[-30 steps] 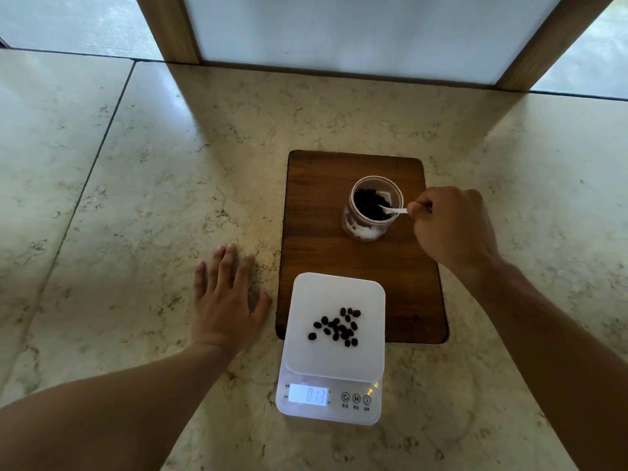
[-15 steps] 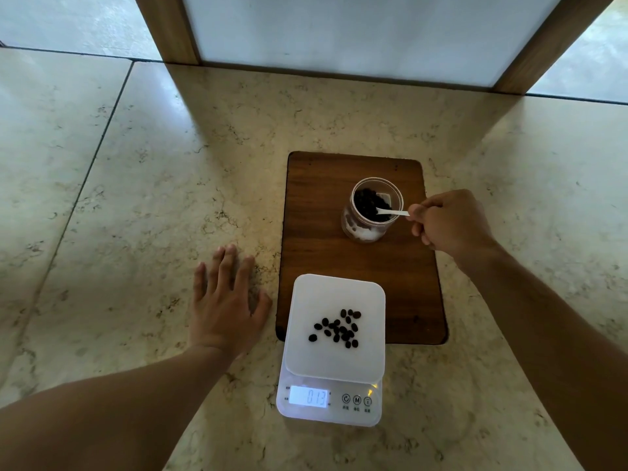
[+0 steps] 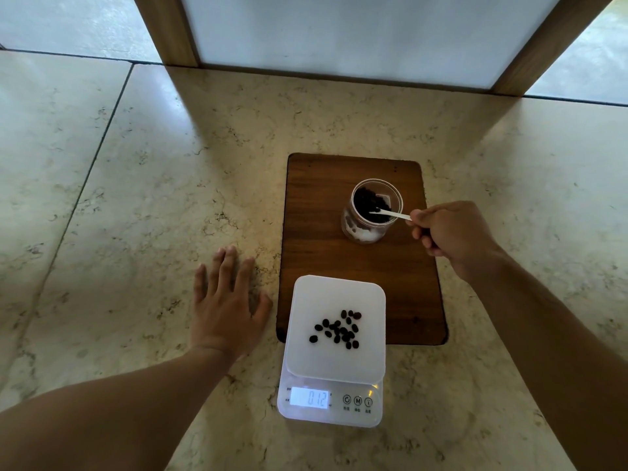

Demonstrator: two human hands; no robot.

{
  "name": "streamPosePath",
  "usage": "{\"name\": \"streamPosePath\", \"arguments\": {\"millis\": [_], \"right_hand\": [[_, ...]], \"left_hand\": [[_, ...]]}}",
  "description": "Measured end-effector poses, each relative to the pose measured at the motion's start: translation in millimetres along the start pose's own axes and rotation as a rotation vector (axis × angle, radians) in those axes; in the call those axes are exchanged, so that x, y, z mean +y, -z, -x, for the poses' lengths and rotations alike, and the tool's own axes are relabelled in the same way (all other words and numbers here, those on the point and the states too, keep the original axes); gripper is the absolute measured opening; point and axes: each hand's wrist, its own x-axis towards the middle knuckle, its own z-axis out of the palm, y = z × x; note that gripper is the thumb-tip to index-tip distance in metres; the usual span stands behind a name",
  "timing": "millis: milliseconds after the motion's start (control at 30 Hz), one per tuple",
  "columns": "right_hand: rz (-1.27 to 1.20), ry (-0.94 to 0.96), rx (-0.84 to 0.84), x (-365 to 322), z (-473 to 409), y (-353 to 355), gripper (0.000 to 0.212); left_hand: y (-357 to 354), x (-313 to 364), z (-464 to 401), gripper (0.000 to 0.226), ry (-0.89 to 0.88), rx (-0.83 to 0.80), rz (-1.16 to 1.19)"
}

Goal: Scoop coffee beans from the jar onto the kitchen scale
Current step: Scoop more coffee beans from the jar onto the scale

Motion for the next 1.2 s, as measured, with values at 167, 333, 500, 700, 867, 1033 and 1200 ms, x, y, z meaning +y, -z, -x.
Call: {"name": "streamPosePath", "arguments": {"millis": [167,333,500,700,867,1033,1200], "right_hand": [[-0.059,-0.039,-0.015,2.5,0.7,0.2,0.023],[-0.079,-0.025,-0.009,8.2,-1.1,0.4,0.024],[-0.052,0.033,0.023,10.9,-2.8,0.6,0.024],[0.074,0.122,0.114,10.1,-4.5,2.8,0.024],[0.235,0.259,0.254,8.9,-6.4,4.2,0.021],[0.387,0.410,0.329,6.6,-5.4,-2.1,0.024],[0.528,0.485,0.366,2.0,-5.4,-6.7,0.023]], "left_hand": [[-1.8,-1.6,0.8,0.070,-0.004,0.004,0.002],[-2.9,-2.9,0.5,0.070,-0.010,0.007,-0.001],[-2.2,-2.4,0.5,0.070,-0.015,0.008,-0.001],[-1.5,-2.7,0.9,0.070,-0.015,0.012,-0.003],[-3.8,-2.6,-0.1,0.069,-0.013,0.024,0.000],[-6.9,-4.0,0.2,0.069,-0.011,0.030,-0.002],[-6.3,-4.6,-0.4,0.070,-0.011,0.022,-0.009]]}}
